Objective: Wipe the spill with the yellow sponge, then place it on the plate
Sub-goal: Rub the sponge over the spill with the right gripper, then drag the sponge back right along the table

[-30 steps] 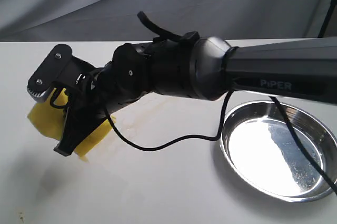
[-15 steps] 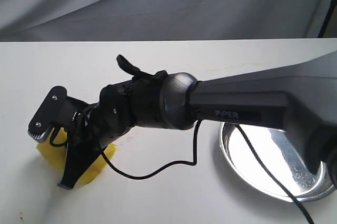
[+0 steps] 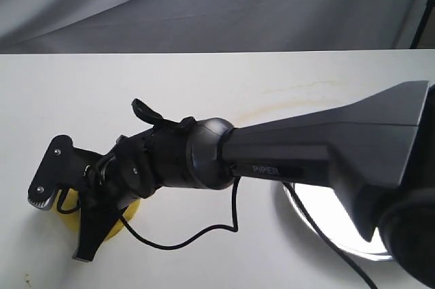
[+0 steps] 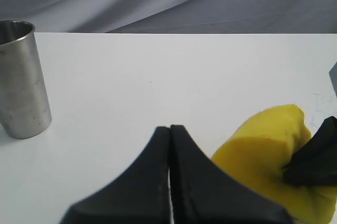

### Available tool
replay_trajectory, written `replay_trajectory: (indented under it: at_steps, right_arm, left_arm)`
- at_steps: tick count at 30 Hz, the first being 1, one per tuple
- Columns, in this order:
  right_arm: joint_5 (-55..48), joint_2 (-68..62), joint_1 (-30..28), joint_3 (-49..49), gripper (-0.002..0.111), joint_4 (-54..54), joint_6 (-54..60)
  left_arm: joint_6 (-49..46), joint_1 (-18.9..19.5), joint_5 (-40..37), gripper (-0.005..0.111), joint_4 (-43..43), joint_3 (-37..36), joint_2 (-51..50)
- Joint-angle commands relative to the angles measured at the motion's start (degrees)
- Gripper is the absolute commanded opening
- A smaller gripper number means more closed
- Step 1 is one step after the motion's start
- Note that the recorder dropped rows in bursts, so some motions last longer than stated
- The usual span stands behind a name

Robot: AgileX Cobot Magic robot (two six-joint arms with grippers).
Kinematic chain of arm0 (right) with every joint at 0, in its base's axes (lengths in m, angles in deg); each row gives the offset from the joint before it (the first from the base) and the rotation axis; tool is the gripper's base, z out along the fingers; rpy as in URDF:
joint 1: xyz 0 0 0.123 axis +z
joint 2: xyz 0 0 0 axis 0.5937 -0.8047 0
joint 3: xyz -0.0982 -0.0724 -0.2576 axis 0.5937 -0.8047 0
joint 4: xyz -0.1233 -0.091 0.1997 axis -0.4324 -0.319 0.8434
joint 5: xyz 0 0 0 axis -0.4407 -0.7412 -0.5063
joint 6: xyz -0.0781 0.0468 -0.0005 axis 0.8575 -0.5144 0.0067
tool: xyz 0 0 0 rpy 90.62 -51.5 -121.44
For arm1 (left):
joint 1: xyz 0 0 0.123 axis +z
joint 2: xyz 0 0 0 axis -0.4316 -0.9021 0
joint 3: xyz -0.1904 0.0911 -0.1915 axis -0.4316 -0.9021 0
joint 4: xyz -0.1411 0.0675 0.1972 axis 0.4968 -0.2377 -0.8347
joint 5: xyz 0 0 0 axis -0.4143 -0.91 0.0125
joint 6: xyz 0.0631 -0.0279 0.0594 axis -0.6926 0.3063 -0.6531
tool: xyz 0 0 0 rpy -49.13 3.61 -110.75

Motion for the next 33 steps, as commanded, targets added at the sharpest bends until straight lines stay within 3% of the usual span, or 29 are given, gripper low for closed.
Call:
replay_trajectory:
  at_steps: [1, 8, 33]
  right_arm:
    - [-1.7, -3.0, 0.0, -0.8, 0.0, -2.9, 0.3]
    - [-3.3, -2.8, -2.7, -0.8, 0.0, -2.9, -3.5]
    - [-15.2, 0.4, -24.7, -0.8, 0.0, -2.9, -6.2]
  left_arm:
    - [0.1, 0.0, 0.7, 0.0, -0.2, -0.3, 0.2]
    - [0.1, 0.0, 0.7, 0.0, -0.2, -0.3, 0.2]
    - [0.1, 0.0, 0.7, 0.0, -0.2, -0.3, 0.2]
